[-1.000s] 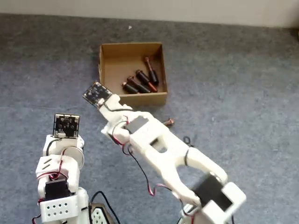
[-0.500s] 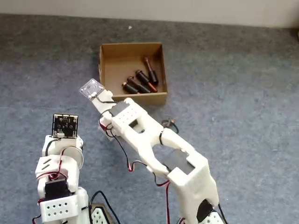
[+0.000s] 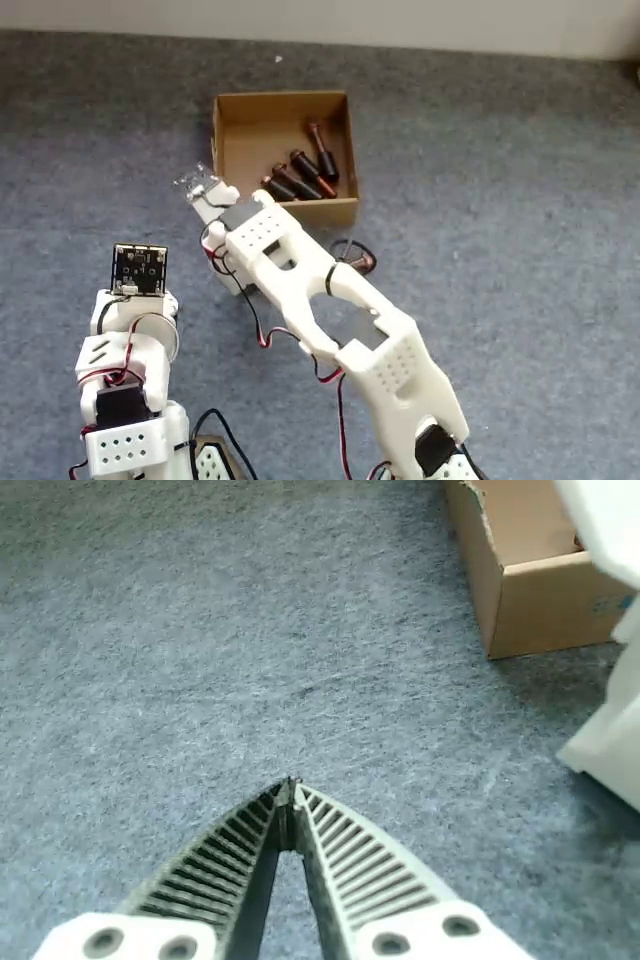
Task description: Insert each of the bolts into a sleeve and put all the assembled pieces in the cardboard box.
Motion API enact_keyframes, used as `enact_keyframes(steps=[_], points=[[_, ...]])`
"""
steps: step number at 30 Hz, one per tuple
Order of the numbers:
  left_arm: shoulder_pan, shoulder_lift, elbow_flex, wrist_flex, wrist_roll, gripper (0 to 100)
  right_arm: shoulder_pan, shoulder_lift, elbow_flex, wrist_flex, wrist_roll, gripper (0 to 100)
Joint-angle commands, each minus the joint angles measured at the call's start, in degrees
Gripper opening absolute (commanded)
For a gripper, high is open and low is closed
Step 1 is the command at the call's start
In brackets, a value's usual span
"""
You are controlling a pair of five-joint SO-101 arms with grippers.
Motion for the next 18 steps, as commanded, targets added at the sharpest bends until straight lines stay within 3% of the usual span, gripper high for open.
enact_keyframes(steps=[1,5,15,18], points=[[-0.8,-0.3,-1.5,-0.9,-0.8,1,0.2,1.1,-4.5,4.7,-0.5,5.9],[-0.8,-0.3,-1.5,-0.9,-0.8,1,0.3,2.1,-8.4,9.2,-0.4,0.2],[-0.8,-0.3,-1.5,-0.9,-0.8,1,2.5,1.6,-26.9,30.1,-0.4,0.6],[-0.8,-0.3,-1.5,-0.9,-0.8,1,4.6,-3.1,-29.2,30.5,-0.5,0.6]])
